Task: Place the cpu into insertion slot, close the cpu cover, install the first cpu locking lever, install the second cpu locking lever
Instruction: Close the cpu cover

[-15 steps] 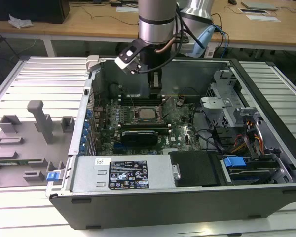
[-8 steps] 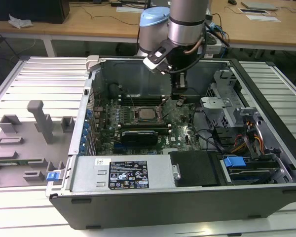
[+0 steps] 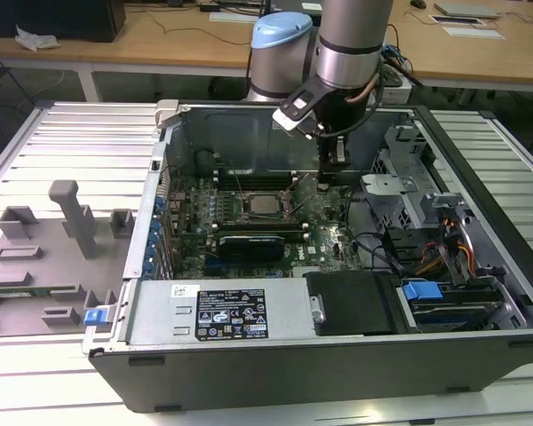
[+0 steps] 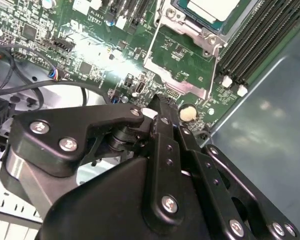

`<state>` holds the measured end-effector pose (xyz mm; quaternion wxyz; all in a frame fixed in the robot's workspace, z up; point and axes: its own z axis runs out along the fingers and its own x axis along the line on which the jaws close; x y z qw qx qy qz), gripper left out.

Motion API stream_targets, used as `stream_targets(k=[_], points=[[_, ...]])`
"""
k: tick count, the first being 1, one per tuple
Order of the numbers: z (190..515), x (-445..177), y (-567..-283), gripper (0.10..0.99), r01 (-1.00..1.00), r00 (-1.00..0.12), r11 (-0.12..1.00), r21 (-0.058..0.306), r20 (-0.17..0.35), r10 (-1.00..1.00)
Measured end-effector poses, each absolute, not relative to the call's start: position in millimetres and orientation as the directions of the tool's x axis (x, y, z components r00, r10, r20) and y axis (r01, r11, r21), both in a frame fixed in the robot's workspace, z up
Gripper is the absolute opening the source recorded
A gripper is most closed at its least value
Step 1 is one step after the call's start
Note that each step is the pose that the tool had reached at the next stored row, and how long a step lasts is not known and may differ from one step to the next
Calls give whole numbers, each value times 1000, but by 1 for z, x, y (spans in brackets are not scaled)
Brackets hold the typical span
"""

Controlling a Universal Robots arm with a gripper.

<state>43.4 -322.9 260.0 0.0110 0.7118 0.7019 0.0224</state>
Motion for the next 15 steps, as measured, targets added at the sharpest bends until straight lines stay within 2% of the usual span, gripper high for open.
stream_targets(k=[8,11,13,15], points=[[247,45,-323,106,999,14,-14,31,13,1000],[247,46,-323,106,1000,15,-14,-16,13,1000],[247,47,-323,106,997,15,-14,-74,12,1000],[247,47,-323,106,997,15,-14,-78,12,1000]])
